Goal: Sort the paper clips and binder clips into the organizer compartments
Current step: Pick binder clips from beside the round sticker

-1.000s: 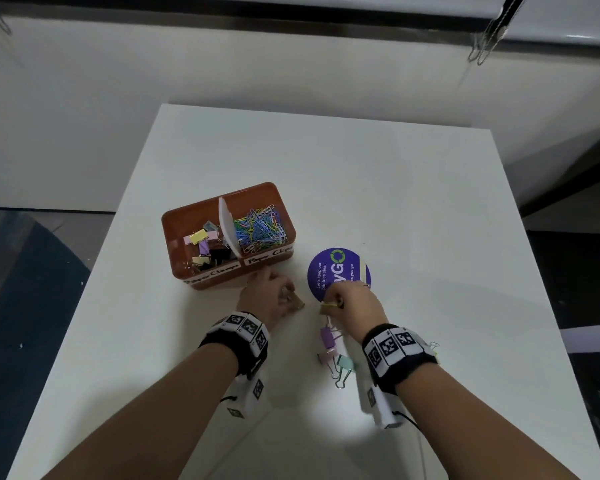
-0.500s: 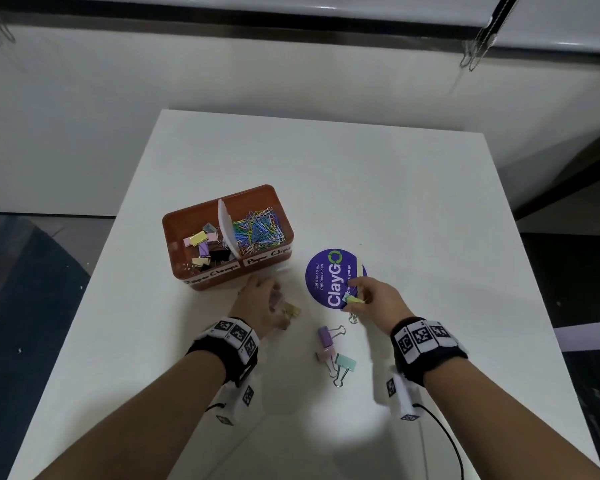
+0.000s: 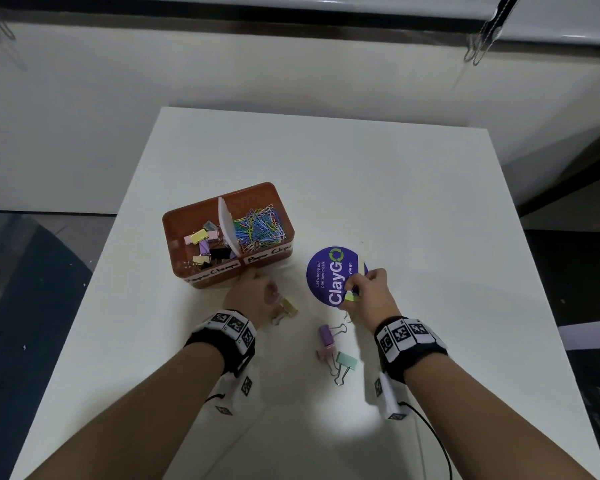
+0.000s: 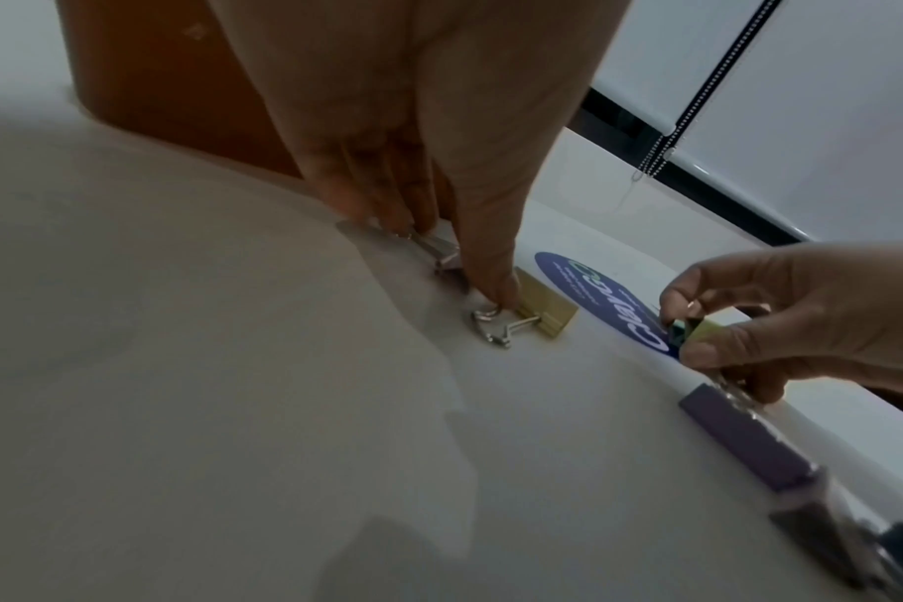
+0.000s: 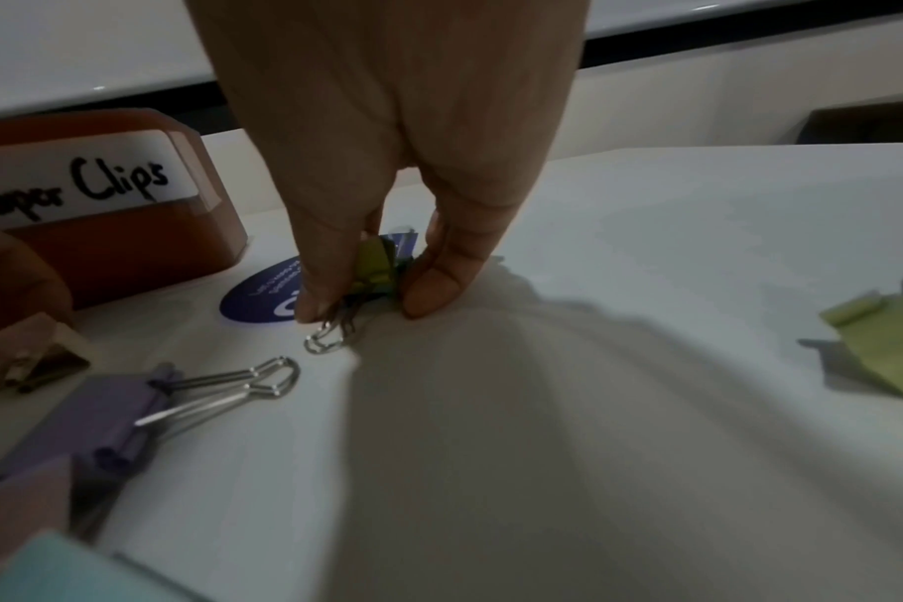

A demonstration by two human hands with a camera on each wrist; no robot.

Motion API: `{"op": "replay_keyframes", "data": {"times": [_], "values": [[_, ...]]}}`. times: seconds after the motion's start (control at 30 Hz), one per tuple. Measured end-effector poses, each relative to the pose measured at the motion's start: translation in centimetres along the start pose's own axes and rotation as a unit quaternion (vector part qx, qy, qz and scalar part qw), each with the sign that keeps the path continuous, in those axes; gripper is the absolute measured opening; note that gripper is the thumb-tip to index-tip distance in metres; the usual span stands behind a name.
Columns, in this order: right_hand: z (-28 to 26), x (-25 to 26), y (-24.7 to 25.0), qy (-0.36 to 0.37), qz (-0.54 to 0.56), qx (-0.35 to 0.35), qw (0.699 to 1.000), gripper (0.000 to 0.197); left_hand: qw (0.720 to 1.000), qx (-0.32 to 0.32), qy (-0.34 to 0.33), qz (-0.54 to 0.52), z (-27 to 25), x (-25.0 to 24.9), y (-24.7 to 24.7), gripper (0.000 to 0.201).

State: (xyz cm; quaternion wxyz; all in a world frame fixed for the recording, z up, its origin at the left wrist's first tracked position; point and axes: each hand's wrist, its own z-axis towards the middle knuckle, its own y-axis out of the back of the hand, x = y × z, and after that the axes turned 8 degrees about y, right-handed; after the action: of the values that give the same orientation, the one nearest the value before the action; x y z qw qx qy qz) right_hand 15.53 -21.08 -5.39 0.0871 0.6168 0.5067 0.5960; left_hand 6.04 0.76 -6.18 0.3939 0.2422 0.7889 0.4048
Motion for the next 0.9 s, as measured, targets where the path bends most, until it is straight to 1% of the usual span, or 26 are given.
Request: {"op": "replay_keyframes", "data": {"times": [0.07,0.1,0.17,0.23,0.3,0.33,0.4,0.5,0.53,0.6,0.73,0.8,0.9], "values": [[0.0,-0.1,0.0,-0.001,-0.002,0.003,1.0,0.031,0.999,-0.015,-0.006,0.04,-0.4,-0.1,0.6,0.023],[0.1,-0.2,0.1,-0.006,-0.005,0.005,1.0,0.031,0.999,-0.016,-0.011,0.036,-0.4,-0.1,0.9,0.022],[0.2,-0.3,0.3,-0.019,-0.02,0.016,1.0,0.031,1.0,-0.001,-0.026,-0.007,-0.6,-0.2,1.2,0.022],[0.1,-0.6,0.4,-0.022,-0.028,0.029,0.999,0.032,0.995,0.041,-0.04,-0.08,-0.7,-0.7,1.4,0.025],[-0.1,-0.7,0.4,-0.016,-0.013,0.028,0.999,0.032,0.988,0.09,-0.053,-0.117,-0.8,-1.3,1.4,0.038],[-0.2,-0.8,0.5,-0.011,0.002,0.024,1.0,0.031,0.987,0.105,-0.055,-0.108,-0.7,-1.6,1.2,0.044],[-0.4,-0.5,0.8,0.0,0.026,0.019,0.999,0.024,0.99,0.114,-0.049,-0.068,-0.5,-1.8,0.5,0.047],[-0.6,-0.2,1.5,0.012,0.064,0.044,0.997,0.018,0.992,0.107,-0.03,-0.053,-0.4,-1.9,-0.3,0.041],[-0.8,0.0,1.7,0.013,0.08,0.054,0.995,0.019,0.993,0.104,-0.029,-0.049,-0.4,-1.9,-0.5,0.039],[-1.1,0.2,1.9,0.002,0.116,0.058,0.992,0.021,0.994,0.096,-0.036,-0.041,-0.6,-1.9,-0.8,0.036],[-1.8,0.5,1.9,-0.024,0.185,0.056,0.981,0.018,0.996,0.069,-0.044,-0.044,-1.0,-2.0,-1.0,0.028],[-2.2,0.8,1.8,-0.031,0.211,0.053,0.976,0.022,0.997,0.059,-0.046,-0.034,-1.2,-1.8,-1.1,0.024],[-2.6,1.3,1.8,-0.023,0.218,0.045,0.975,0.032,0.998,0.053,-0.034,-0.028,-1.8,-1.5,-1.0,0.017]]}}
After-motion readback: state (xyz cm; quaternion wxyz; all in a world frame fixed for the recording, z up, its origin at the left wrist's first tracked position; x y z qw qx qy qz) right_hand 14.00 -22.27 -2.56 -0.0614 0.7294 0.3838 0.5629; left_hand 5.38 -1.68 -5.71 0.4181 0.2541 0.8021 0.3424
